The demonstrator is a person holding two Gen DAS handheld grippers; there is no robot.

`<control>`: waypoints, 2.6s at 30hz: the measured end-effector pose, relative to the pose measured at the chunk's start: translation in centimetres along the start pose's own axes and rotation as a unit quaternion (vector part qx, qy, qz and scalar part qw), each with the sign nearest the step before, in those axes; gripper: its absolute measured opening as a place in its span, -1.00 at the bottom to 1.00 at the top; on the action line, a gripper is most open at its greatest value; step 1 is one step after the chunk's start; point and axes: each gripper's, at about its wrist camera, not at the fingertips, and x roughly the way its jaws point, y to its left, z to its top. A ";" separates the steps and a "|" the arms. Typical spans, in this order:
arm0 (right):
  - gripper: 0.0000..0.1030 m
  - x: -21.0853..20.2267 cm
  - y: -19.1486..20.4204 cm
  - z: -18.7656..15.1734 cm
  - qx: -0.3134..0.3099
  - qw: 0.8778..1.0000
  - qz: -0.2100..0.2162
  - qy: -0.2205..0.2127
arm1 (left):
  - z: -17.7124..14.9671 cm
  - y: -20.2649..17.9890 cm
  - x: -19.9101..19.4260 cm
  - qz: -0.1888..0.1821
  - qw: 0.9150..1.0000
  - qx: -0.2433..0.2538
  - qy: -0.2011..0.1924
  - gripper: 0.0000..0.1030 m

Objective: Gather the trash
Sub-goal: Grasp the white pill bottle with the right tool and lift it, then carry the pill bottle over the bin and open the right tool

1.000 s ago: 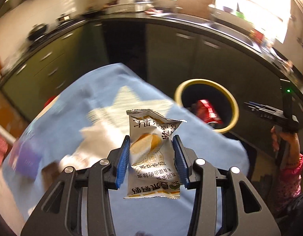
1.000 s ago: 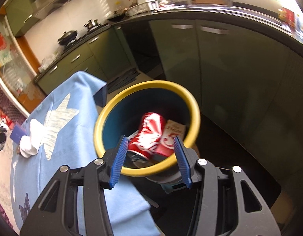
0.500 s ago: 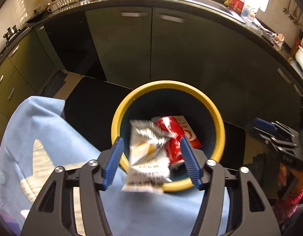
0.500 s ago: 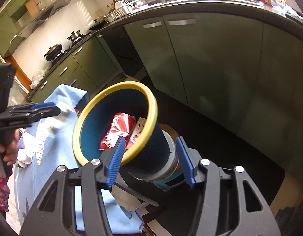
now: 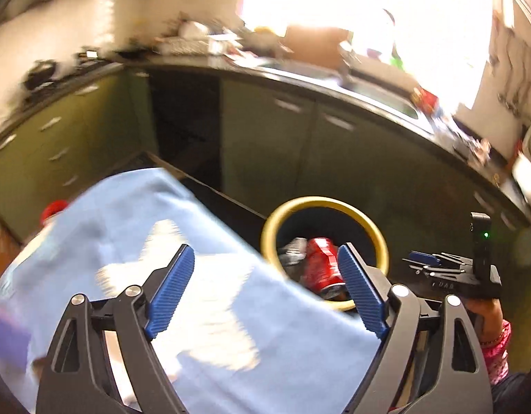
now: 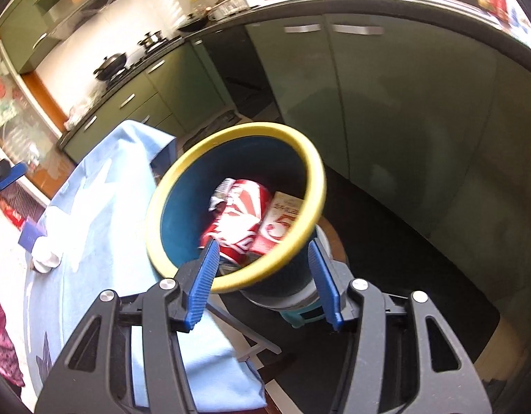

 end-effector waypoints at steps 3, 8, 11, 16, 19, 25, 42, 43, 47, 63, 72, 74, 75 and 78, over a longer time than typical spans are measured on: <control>0.00 0.4 2.4 0.4 -0.027 1.000 0.004 0.006 | -3.2 3.9 -4.5 0.052 0.998 -0.025 -0.029 0.70; 0.00 1.8 8.4 1.3 -0.091 0.995 0.033 0.024 | -9.7 10.4 -10.5 0.153 0.983 -0.075 -0.064 0.77; 0.00 2.5 13.2 1.5 -0.136 0.988 0.060 0.033 | -13.4 14.1 -13.1 0.194 0.972 -0.111 -0.076 0.78; 0.00 3.3 22.6 1.1 -0.222 0.966 0.126 0.052 | -18.5 19.5 -14.8 0.250 0.951 -0.165 -0.080 0.79; 0.00 3.4 28.0 0.3 -0.279 0.945 0.160 0.065 | -20.4 21.6 -15.1 0.253 0.944 -0.196 -0.076 0.79; 0.00 4.2 37.6 -1.5 -0.379 0.893 0.227 0.091 | -21.6 22.9 -15.6 0.255 0.936 -0.229 -0.076 0.79; -0.03 10.7 44.1 -4.8 -0.485 0.844 0.177 0.143 | -21.2 21.7 -14.9 0.248 0.941 -0.221 -0.071 0.79; -0.03 11.0 44.1 -4.8 -0.485 0.844 0.176 0.147 | -21.2 21.6 -14.8 0.247 0.941 -0.220 -0.070 0.79; -0.04 12.2 44.6 -5.3 -0.488 0.841 0.167 0.160 | -21.1 21.5 -14.5 0.247 0.942 -0.219 -0.067 0.79; -0.13 10.7 43.5 -3.6 -0.422 0.862 0.227 0.167 | -21.0 21.1 -13.8 0.248 0.944 -0.212 -0.057 0.79; -0.13 5.3 40.0 -0.4 -0.386 0.884 0.241 0.107 | -21.1 21.0 -12.9 0.247 0.945 -0.207 -0.047 0.79; -0.13 4.4 37.6 0.5 -0.372 0.899 0.214 0.088 | -21.1 20.9 -12.7 0.246 0.946 -0.205 -0.044 0.79; -0.13 4.1 36.1 1.1 -0.363 0.907 0.197 0.079 | -21.1 20.9 -12.6 0.246 0.947 -0.203 -0.043 0.79; -0.13 3.8 30.6 3.1 -0.320 0.936 0.137 0.063 | -21.0 20.7 -12.3 0.244 0.948 -0.199 -0.040 0.79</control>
